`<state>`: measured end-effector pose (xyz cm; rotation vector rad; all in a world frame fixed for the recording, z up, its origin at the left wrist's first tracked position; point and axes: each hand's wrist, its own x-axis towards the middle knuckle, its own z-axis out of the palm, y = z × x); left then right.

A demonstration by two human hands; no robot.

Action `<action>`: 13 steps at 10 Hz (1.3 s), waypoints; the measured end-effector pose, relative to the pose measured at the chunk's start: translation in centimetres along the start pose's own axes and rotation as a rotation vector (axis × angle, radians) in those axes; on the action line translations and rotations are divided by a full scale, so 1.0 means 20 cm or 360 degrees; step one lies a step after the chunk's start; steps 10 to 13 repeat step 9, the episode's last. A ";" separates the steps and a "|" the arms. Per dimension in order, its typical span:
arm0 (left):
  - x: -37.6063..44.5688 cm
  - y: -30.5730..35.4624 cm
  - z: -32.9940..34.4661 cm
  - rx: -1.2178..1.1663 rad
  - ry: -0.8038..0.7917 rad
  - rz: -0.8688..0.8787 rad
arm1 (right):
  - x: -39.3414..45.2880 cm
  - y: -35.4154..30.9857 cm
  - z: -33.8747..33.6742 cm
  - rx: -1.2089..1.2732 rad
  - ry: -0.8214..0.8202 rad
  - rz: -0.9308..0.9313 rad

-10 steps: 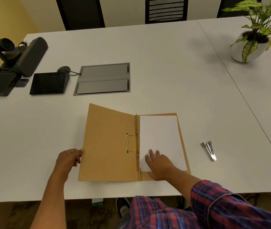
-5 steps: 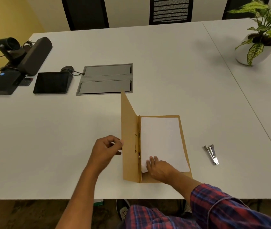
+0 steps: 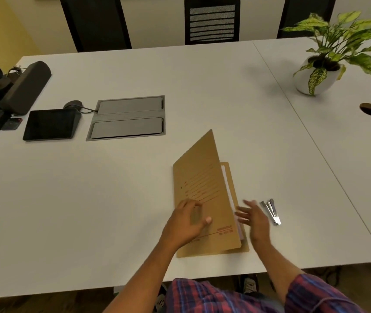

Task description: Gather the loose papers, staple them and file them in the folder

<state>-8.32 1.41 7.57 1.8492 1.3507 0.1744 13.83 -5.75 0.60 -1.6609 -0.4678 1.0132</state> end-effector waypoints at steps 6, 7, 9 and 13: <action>0.04 -0.45 0.30 0.0899 -0.0364 -0.0193 | 0.14 0.34 -0.17 -0.2134 -0.0781 -0.0689; 0.02 -0.46 0.27 0.0988 -0.0248 -0.0144 | 0.14 0.33 -0.19 -0.2135 -0.0690 -0.0900; 0.13 -0.44 0.06 0.0987 0.0548 0.0145 | 0.27 0.05 -0.18 -0.2211 -0.0111 -0.1190; 0.13 -0.44 0.06 0.0987 0.0548 0.0145 | 0.27 0.05 -0.18 -0.2211 -0.0111 -0.1190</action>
